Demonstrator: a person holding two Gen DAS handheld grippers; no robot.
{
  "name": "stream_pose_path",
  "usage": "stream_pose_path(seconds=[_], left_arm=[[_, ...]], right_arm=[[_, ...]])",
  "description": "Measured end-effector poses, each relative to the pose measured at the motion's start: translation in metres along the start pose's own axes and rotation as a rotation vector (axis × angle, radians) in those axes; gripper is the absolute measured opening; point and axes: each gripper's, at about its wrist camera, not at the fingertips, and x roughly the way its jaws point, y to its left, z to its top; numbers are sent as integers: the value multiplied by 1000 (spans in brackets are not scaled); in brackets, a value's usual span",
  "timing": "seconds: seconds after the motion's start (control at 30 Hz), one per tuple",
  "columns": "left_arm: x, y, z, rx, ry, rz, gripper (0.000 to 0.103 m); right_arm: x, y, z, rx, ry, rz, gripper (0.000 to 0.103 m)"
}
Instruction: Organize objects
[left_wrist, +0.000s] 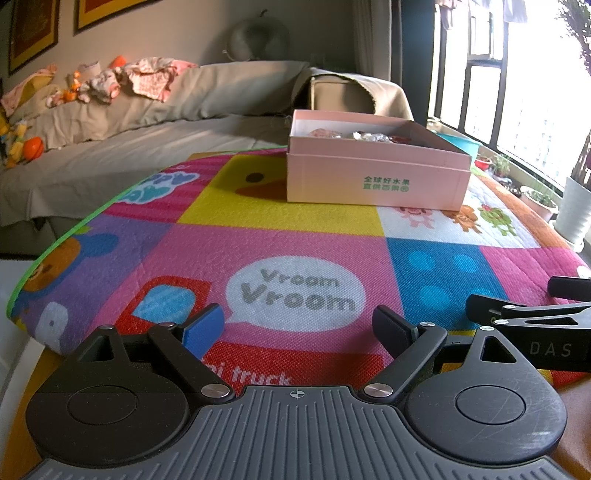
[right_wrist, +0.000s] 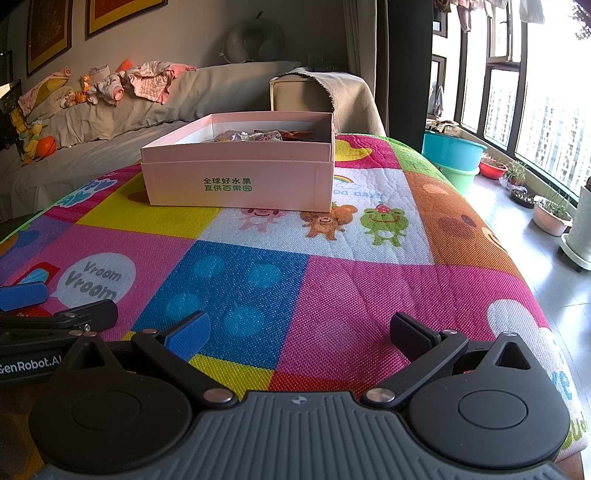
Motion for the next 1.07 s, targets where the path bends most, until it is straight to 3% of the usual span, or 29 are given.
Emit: stream_pose_path(seconds=[1.07], left_arm=[[0, 3, 0, -19, -4, -14, 92]], right_arm=[[0, 0, 0, 0, 0, 0, 103]])
